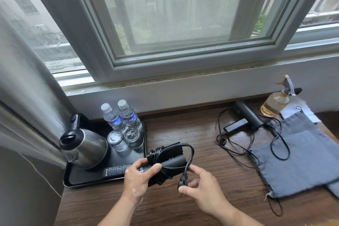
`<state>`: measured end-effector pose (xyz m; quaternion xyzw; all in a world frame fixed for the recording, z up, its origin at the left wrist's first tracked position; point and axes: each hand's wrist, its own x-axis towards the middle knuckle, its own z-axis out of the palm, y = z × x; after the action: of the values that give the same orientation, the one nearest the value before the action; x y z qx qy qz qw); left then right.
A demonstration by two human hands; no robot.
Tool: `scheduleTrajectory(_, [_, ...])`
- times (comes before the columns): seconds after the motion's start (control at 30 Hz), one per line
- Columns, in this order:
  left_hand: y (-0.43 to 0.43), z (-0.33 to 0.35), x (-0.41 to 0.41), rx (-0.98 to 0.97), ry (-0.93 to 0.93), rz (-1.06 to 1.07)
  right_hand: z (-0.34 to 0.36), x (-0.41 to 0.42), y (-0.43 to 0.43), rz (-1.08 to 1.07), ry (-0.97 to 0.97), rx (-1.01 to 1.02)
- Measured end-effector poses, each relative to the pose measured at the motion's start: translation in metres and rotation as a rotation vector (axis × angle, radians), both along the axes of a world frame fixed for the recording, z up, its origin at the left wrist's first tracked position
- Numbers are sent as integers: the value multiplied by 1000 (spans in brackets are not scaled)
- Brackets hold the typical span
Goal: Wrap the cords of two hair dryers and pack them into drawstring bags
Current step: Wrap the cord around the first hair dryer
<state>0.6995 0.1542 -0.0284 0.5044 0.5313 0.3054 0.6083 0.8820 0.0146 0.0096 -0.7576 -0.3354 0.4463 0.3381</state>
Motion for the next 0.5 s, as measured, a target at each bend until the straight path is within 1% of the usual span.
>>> scheduleTrajectory(0.17, [-6, -1, 4, -32, -7, -23, -10, -3, 6, -115, 89, -25])
scheduleTrajectory(0.37, [-11, -1, 15, -78, -26, -16, -10, -5, 14, -261, 216, 47])
scheduleTrajectory(0.5, [-8, 0, 20, -129, -44, -33, -11, 1, 20, -262, 206, 68])
